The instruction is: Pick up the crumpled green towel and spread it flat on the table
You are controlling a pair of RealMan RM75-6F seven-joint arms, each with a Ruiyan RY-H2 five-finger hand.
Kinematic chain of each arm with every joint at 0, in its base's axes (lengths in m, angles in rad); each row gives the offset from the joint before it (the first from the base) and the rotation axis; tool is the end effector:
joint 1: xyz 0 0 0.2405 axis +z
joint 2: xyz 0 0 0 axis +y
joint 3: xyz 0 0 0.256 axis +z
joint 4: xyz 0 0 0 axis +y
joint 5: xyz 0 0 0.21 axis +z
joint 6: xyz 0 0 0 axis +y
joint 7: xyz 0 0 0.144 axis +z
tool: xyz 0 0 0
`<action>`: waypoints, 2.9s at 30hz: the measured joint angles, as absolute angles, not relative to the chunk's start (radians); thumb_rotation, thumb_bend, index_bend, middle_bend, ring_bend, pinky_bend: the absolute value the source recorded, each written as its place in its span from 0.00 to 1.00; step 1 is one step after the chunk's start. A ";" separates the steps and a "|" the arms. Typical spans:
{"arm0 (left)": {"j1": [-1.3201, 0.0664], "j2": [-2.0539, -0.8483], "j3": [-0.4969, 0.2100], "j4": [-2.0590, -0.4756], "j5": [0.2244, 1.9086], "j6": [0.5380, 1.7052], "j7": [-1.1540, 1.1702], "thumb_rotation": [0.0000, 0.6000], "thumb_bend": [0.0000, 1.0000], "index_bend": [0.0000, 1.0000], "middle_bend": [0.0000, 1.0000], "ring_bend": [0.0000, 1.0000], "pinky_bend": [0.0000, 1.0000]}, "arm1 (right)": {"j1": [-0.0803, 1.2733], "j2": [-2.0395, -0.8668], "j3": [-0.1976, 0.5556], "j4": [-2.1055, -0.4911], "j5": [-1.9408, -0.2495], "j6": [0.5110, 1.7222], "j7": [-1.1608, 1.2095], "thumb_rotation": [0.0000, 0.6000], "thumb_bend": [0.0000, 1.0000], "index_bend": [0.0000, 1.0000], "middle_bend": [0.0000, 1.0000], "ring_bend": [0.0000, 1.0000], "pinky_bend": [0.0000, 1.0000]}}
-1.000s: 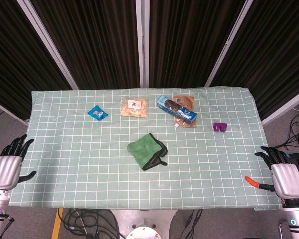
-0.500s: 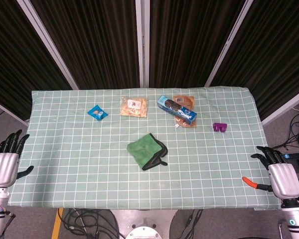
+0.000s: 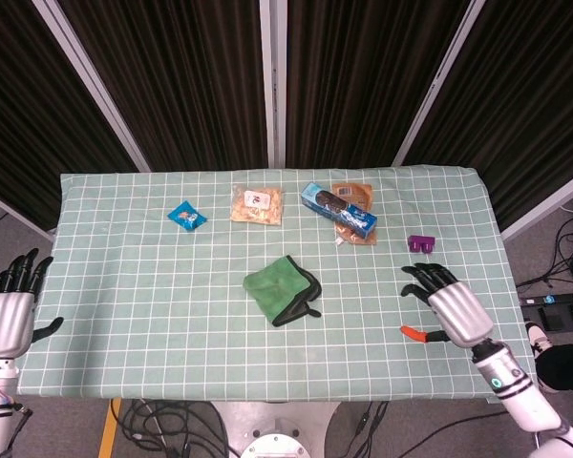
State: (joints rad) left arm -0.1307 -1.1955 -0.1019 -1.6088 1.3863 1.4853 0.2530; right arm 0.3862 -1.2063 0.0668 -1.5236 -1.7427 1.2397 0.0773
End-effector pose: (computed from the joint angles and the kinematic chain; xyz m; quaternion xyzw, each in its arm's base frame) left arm -0.3068 0.2047 0.1477 -0.5911 -0.3377 -0.3412 0.6481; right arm -0.2369 -0.2594 0.0960 0.7467 -0.3071 0.4310 0.4029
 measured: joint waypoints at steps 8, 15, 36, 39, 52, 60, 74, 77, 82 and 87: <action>-0.128 -1.189 -0.113 -1.614 1.365 1.485 0.246 1.00 0.09 0.17 0.15 0.10 0.22 | 0.589 -1.395 0.111 -1.368 -1.757 1.074 0.107 0.72 0.08 0.42 0.16 0.12 0.18; -0.131 -1.188 -0.119 -1.615 1.351 1.476 0.235 1.00 0.09 0.17 0.15 0.10 0.22 | 0.732 -1.554 0.128 -1.169 -1.737 0.950 0.122 0.75 0.11 0.43 0.17 0.12 0.18; -0.159 -1.196 -0.127 -1.610 1.339 1.433 0.214 1.00 0.08 0.17 0.15 0.10 0.22 | 0.967 -1.870 0.099 -0.736 -1.687 0.843 0.275 0.98 0.31 0.63 0.22 0.14 0.18; -0.170 -1.200 -0.124 -1.608 1.348 1.417 0.202 1.00 0.08 0.18 0.15 0.10 0.23 | 0.975 -1.885 0.093 -0.721 -1.678 0.853 0.282 1.00 0.39 0.77 0.27 0.16 0.18; -0.264 -1.270 -0.170 -1.573 1.349 1.301 -0.032 1.00 0.07 0.35 0.37 0.28 0.39 | 0.989 -1.781 0.185 -0.967 -1.599 0.918 0.169 1.00 0.42 0.81 0.28 0.16 0.18; -0.387 -1.347 -0.230 -1.495 1.272 1.121 -0.140 1.00 0.04 0.35 0.37 0.29 0.39 | 1.024 -1.690 0.320 -1.203 -1.426 0.892 -0.137 1.00 0.42 0.79 0.26 0.16 0.18; -0.555 -1.455 -0.312 -1.368 1.127 0.949 -0.147 1.00 0.00 0.35 0.35 0.29 0.39 | 1.159 -1.654 0.472 -1.413 -0.986 0.926 -0.724 1.00 0.41 0.80 0.25 0.16 0.18; -0.567 -1.462 -0.313 -1.360 1.121 0.940 -0.147 0.95 0.00 0.35 0.34 0.29 0.39 | 1.192 -1.650 0.486 -1.430 -0.920 0.955 -0.801 1.00 0.41 0.80 0.26 0.16 0.18; -0.586 -1.483 -0.314 -1.350 1.096 0.931 -0.132 0.61 0.00 0.35 0.32 0.29 0.39 | 1.245 -1.651 0.495 -1.443 -0.829 0.992 -0.898 1.00 0.41 0.80 0.26 0.16 0.18; -0.601 -1.495 -0.311 -1.361 1.057 0.901 -0.123 0.32 0.00 0.33 0.30 0.29 0.37 | 1.312 -1.674 0.500 -1.433 -0.728 1.020 -0.987 0.98 0.41 0.82 0.25 0.16 0.18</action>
